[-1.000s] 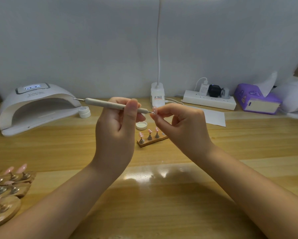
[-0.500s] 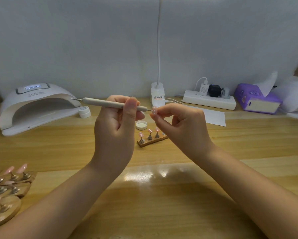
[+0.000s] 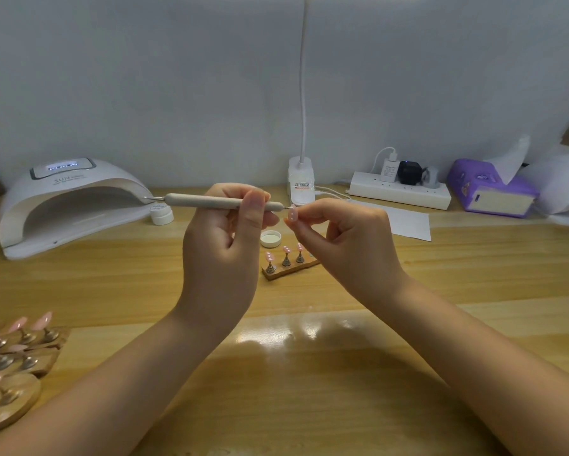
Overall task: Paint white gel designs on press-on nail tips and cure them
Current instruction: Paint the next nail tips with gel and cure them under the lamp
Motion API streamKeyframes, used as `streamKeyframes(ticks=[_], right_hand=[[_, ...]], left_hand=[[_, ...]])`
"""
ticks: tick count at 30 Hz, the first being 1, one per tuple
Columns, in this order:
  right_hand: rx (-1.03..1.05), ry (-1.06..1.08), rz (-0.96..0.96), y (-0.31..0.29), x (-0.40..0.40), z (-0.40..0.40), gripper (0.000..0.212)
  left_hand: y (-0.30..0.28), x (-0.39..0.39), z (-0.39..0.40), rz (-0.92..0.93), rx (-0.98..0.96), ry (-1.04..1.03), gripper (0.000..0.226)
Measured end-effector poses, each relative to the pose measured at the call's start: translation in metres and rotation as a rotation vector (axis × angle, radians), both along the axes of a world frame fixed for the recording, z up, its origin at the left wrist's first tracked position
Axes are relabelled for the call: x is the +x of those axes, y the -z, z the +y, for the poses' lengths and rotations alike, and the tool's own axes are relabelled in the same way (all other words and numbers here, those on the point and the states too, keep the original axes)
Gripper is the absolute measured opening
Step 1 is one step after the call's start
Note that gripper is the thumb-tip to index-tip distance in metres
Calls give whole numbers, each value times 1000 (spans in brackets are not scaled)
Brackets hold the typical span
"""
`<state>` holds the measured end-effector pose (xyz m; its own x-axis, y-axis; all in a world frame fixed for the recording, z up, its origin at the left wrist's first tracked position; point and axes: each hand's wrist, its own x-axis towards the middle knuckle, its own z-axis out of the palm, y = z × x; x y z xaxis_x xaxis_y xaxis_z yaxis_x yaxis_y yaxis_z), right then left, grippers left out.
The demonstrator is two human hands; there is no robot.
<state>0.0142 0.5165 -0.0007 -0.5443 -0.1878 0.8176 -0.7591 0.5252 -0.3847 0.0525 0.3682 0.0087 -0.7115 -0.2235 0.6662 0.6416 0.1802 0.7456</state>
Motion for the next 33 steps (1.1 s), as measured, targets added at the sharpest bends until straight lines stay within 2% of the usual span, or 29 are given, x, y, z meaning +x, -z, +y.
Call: streamKeyframes(ticks=[20, 33], right_hand=[[-19, 7, -49, 0, -1, 1, 9], [-24, -6, -42, 0, -1, 1, 10]], left_hand=[[0, 0, 0, 6, 42, 21, 14], [2, 0, 0, -9, -20, 4, 14]])
